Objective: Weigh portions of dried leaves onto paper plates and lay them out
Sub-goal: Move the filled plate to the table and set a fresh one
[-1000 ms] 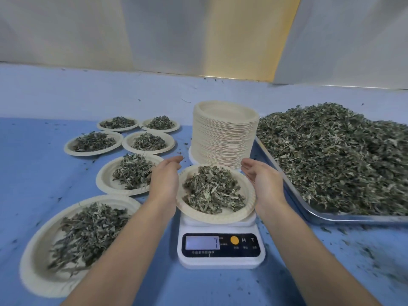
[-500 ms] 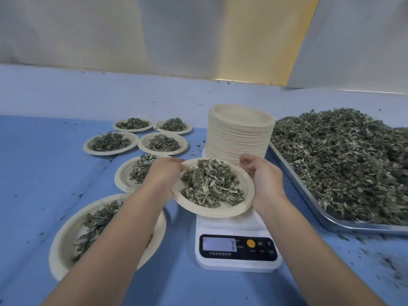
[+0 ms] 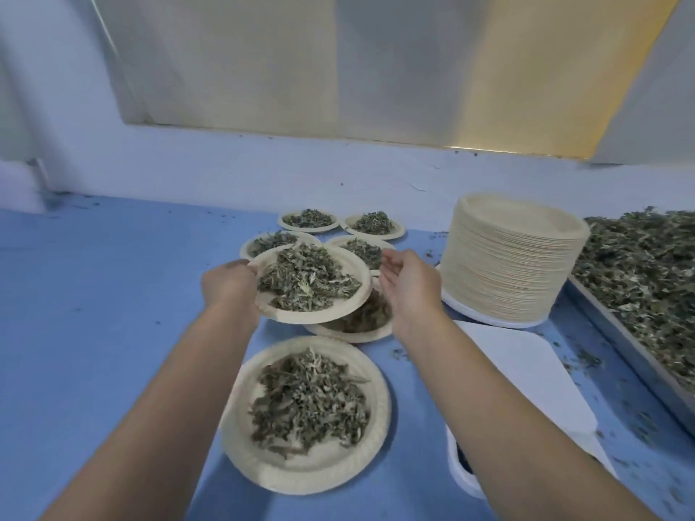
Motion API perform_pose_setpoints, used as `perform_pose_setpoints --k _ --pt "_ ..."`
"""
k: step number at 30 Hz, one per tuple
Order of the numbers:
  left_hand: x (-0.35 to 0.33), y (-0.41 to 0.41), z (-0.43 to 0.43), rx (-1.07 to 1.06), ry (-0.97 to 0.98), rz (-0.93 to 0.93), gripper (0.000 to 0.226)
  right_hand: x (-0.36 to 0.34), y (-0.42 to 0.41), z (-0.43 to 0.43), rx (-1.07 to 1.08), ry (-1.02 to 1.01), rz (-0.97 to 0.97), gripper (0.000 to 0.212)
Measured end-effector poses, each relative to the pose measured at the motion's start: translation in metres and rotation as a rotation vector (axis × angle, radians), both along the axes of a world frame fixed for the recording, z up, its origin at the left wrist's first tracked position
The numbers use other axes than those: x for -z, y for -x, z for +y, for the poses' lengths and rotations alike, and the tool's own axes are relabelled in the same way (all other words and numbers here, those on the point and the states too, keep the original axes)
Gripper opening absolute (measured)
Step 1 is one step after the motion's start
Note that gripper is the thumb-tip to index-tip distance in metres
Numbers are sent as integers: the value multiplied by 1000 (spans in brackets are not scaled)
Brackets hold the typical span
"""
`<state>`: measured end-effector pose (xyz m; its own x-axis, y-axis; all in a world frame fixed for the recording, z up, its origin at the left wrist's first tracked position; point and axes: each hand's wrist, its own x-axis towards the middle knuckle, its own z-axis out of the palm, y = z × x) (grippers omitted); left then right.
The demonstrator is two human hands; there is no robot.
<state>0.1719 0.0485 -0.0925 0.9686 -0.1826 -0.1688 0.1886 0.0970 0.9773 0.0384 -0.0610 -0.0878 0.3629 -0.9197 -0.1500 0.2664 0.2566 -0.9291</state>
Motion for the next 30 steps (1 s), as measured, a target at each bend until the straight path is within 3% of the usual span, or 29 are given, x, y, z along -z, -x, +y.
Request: perform_pose_setpoints --k 5,10,30 --pt "21 -31 18 -294 40 28 38 0 -19 13 -92 -191 -185 28" --pt "40 -46 21 -390 13 91 44 0 -24 12 -87 -242 -237 25" --pt "41 -52 11 -238 -297 75 41 8 -16 17 -116 -226 -173 25"
